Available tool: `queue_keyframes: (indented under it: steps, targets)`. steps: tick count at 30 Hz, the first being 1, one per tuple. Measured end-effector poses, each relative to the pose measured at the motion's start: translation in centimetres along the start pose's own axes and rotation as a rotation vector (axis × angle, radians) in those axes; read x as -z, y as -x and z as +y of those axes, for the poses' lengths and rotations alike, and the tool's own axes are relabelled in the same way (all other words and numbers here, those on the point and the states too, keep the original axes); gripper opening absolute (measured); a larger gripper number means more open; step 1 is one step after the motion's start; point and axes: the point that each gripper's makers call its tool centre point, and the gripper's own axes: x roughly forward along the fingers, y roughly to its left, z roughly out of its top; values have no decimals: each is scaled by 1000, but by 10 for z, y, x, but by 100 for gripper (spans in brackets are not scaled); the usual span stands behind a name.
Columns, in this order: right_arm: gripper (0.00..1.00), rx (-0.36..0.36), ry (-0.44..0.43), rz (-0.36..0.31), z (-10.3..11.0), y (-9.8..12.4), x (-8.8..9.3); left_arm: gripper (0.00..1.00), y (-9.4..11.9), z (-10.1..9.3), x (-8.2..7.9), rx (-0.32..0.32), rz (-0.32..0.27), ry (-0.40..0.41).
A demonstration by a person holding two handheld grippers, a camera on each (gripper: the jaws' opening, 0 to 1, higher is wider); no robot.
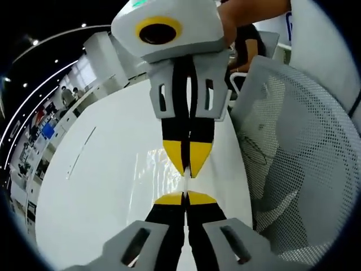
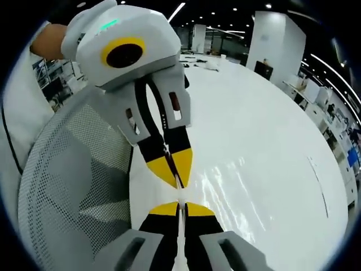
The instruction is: Open the resealable bag by pulling the two sides of the seal apart until the entire bag opening is separated and visibly accessible.
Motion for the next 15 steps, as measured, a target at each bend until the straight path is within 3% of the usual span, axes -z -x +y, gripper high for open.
queue_keyframes:
  steps: [9, 15]
  targets:
    - [0, 9, -27, 12, -2, 7, 15, 0, -1, 0, 1, 1, -4, 2]
    - [0, -5, -74, -34, 4, 7, 16, 0, -1, -5, 3, 27, 4, 0]
